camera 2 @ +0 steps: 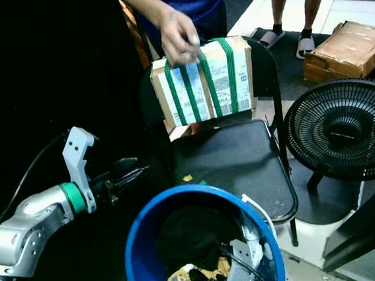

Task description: Clothes washing

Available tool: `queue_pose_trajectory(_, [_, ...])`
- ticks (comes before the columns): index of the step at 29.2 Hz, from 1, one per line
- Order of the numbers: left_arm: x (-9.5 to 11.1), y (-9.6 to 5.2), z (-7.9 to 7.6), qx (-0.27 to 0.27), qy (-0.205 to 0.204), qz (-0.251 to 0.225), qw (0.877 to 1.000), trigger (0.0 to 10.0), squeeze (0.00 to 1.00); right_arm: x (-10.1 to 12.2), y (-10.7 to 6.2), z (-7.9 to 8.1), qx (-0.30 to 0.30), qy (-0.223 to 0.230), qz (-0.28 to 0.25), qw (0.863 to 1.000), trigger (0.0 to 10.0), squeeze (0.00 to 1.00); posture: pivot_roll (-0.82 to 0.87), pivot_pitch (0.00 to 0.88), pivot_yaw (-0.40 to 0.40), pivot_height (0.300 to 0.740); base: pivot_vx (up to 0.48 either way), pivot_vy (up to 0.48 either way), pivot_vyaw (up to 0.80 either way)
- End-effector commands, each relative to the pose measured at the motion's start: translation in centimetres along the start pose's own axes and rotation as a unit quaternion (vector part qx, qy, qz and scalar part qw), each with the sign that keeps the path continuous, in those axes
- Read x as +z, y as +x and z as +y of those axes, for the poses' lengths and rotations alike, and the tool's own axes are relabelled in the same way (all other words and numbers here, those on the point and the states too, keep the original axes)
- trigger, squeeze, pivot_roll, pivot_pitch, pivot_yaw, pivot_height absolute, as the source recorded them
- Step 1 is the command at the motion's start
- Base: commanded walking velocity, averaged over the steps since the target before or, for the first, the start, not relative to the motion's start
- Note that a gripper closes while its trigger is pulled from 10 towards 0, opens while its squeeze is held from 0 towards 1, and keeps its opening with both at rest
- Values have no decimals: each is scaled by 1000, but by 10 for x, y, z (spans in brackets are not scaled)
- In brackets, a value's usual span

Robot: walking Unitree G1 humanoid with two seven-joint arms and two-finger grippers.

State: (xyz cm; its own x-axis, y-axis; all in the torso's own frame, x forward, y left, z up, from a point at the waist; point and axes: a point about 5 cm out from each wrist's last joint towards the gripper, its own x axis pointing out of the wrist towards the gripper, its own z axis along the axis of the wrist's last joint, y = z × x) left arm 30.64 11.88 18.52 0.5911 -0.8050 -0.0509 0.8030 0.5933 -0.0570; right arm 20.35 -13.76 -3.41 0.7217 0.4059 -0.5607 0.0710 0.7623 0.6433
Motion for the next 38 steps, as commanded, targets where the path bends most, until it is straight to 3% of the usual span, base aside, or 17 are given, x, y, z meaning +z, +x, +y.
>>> queue_pose_trajectory(1, [-7,-3,-3,-8,-7,13,1000,10000,0,-10,-4,-5,2,30,7,1000,0,0,46,125,293,740,0,0,0])
queue_pose_trajectory(6, [-9,-3,-5,-12,-9,15,1000,10000,0,-4,-4,-5,11,37,-14,999,0,0,47,126,291,740,0,0,0])
queue_pose_trajectory(10, [-11,-5,-2,6,-9,18,1000,10000,0,9,-4,-3,16,31,-60,998,0,0,49,126,288,740,0,0,0])
queue_pose_trajectory(13, [-16,-6,4,46,-14,19,999,10000,0,51,-1,13,41,21,-177,983,0,0,37,111,278,740,0,0,0])
queue_pose_trajectory(16, [-16,-6,6,55,-13,15,998,10000,0,68,-1,21,51,12,-214,975,0,0,37,111,278,740,0,0,0])
queue_pose_trajectory(18, [-16,-6,9,66,-14,5,998,10000,0,112,-7,50,104,-24,-293,950,0,0,21,84,256,740,0,0,0])
queue_pose_trajectory(19, [-16,-6,9,66,-14,5,998,10000,0,112,-7,50,104,-24,-293,950,0,0,21,84,256,740,0,0,0])
queue_pose_trajectory(23, [-14,-5,12,76,-11,-9,997,10000,0,164,-26,89,164,-108,-368,909,0,0,11,65,235,740,0,0,0])
queue_pose_trajectory(24, [-14,-5,12,76,-11,-9,997,10000,0,164,-26,89,164,-108,-368,909,0,0,11,65,235,740,0,0,0])
queue_pose_trajectory(26, [-11,-3,13,81,-7,-17,997,10000,0,183,-37,102,174,-130,-403,889,0,0,7,43,202,740,0,0,0])
queue_pose_trajectory(27, [-11,-3,13,81,-7,-17,997,10000,0,183,-37,102,174,-130,-403,889,0,0,7,43,202,740,0,0,0])
queue_pose_trajectory(28, [-9,-2,14,86,-4,-23,996,10000,0,191,-43,110,181,-139,-420,879,0,0,4,35,187,740,0,0,0])
queue_pose_trajectory(30, [-7,-2,15,91,-3,-28,995,10000,0,197,-46,115,186,-145,-430,871,0,0,4,32,182,740,0,0,0])
queue_pose_trajectory(33, [-7,-2,15,91,-3,-28,995,10000,0,197,-46,115,186,-145,-430,871,0,0,4,32,182,740,0,0,0])
queue_pose_trajectory(36, [2,-5,23,125,6,-53,991,10000,0,207,-59,140,232,-197,-434,848,0,0,22,22,142,740,0,0,0])
queue_pose_trajectory(38, [5,-7,26,139,9,-64,988,10000,0,216,-67,150,253,-200,-446,835,0,0,42,22,123,740,0,0,0])
